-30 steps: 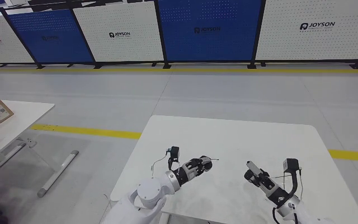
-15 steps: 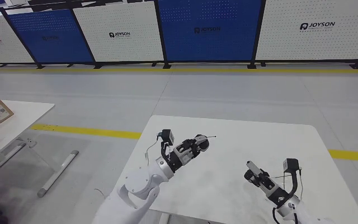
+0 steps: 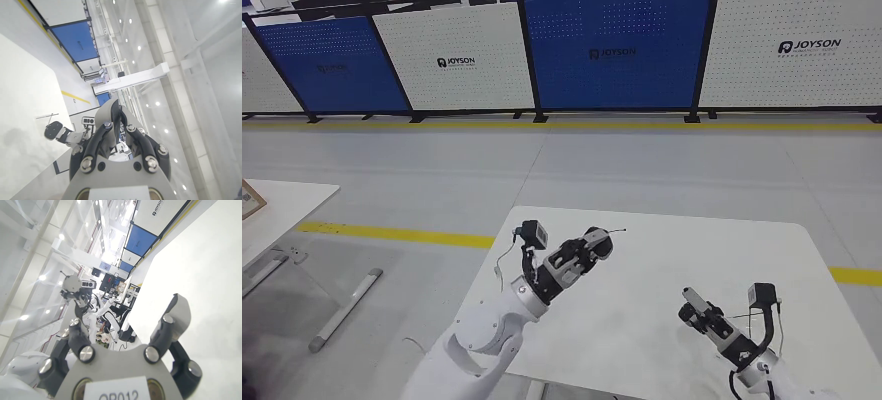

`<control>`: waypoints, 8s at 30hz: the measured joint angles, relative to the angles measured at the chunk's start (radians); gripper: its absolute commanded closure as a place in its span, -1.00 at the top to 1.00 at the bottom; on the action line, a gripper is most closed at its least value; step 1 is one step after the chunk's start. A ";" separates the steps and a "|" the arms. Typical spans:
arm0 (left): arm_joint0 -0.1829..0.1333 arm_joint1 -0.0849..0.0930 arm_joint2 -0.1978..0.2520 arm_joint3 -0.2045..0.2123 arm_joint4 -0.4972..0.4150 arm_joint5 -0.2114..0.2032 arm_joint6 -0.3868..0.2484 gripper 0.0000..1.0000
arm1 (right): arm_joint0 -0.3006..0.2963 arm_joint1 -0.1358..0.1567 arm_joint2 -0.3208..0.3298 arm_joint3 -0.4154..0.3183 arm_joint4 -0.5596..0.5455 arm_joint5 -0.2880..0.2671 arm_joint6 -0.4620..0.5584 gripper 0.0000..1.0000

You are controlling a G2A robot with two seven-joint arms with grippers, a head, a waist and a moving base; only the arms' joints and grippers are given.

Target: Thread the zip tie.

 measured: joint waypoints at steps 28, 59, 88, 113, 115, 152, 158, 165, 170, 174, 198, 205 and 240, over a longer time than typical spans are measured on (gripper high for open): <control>0.051 0.006 0.059 0.115 0.219 0.088 -0.006 -1.00 | 0.000 0.000 0.000 0.000 0.000 0.000 0.000 1.00; 0.036 0.007 0.132 0.185 0.375 0.147 -0.014 -1.00 | 0.000 0.000 0.000 0.000 0.000 0.000 0.000 1.00; 0.120 0.012 0.010 -0.021 0.195 0.013 0.024 -1.00 | 0.000 0.000 0.000 0.000 0.000 0.000 0.000 1.00; 0.133 0.012 -0.002 -0.067 0.166 -0.046 -0.011 -1.00 | 0.000 0.000 0.000 0.000 0.000 0.000 0.000 1.00; 0.125 0.012 0.010 -0.050 0.193 -0.015 -0.009 -1.00 | 0.000 0.000 0.000 0.000 0.000 0.000 0.000 1.00; 0.069 -0.004 0.193 0.124 0.405 0.049 0.054 -1.00 | 0.000 0.000 0.000 0.000 0.000 0.000 0.000 1.00; 0.111 0.003 0.164 0.082 0.360 -0.009 0.005 -1.00 | 0.000 0.000 0.000 0.000 0.000 0.000 0.000 1.00; 0.110 0.003 0.165 0.083 0.361 -0.007 0.007 -1.00 | 0.000 0.000 0.000 0.000 0.000 0.000 0.000 1.00; 0.110 0.003 0.165 0.083 0.361 -0.007 0.007 -1.00 | 0.000 0.003 0.034 -0.033 -0.100 0.039 -0.056 1.00; 0.110 0.003 0.165 0.083 0.361 -0.007 0.007 -1.00 | -0.034 0.014 0.098 -0.110 -0.204 0.112 -0.054 1.00; 0.110 0.003 0.165 0.083 0.361 -0.007 0.007 -1.00 | 0.063 0.047 0.191 -0.185 -0.381 0.357 0.334 1.00; 0.110 0.003 0.165 0.083 0.361 -0.007 0.007 -1.00 | 0.137 0.072 0.210 -0.224 -0.540 0.437 0.656 1.00; 0.110 0.003 0.165 0.083 0.361 -0.007 0.007 -1.00 | 0.299 0.131 0.168 -0.139 -0.744 0.515 0.974 1.00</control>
